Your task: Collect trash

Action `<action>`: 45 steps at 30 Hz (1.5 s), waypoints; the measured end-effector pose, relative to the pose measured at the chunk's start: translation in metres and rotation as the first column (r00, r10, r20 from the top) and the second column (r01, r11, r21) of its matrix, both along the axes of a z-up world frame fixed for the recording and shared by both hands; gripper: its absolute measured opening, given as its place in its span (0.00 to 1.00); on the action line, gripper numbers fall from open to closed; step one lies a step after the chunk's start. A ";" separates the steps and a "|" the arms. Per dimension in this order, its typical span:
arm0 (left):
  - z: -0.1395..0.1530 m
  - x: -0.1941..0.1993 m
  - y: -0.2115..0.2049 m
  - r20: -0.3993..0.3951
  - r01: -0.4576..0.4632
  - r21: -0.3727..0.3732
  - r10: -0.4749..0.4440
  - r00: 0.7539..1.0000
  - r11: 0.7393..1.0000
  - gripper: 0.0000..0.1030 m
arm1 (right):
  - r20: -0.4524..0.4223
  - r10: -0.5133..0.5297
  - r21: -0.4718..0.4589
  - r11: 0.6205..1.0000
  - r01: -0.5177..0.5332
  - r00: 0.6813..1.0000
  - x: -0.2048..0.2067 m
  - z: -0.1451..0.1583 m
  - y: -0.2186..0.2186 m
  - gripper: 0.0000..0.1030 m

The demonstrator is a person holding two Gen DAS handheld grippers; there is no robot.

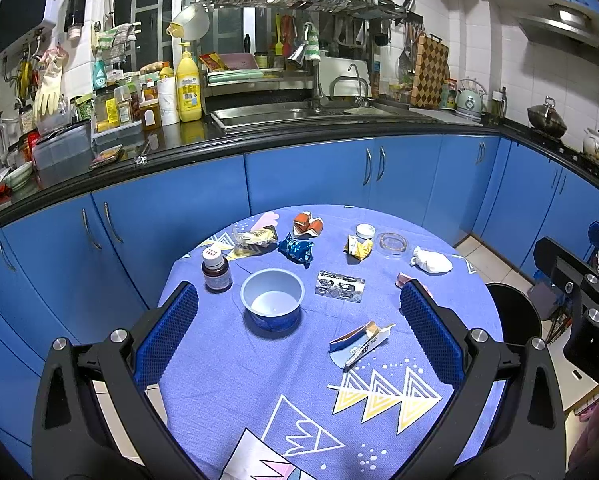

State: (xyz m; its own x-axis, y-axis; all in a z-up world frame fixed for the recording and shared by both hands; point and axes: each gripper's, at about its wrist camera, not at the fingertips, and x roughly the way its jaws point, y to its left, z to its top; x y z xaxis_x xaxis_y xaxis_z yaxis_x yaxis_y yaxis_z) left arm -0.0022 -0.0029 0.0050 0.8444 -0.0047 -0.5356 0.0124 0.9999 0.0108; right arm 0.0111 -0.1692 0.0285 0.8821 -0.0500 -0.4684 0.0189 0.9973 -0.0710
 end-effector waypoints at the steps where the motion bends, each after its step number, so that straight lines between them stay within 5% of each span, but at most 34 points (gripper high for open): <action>1: 0.000 0.000 0.000 0.001 0.000 0.000 0.000 1.000 1.000 0.97 | 0.001 0.000 0.000 1.000 0.000 1.000 0.000 0.000 0.000 0.82; 45: 0.003 -0.002 0.005 0.009 -0.003 -0.003 0.003 1.000 1.000 0.97 | -0.002 0.009 -0.007 1.000 -0.009 1.000 -0.007 -0.002 -0.005 0.82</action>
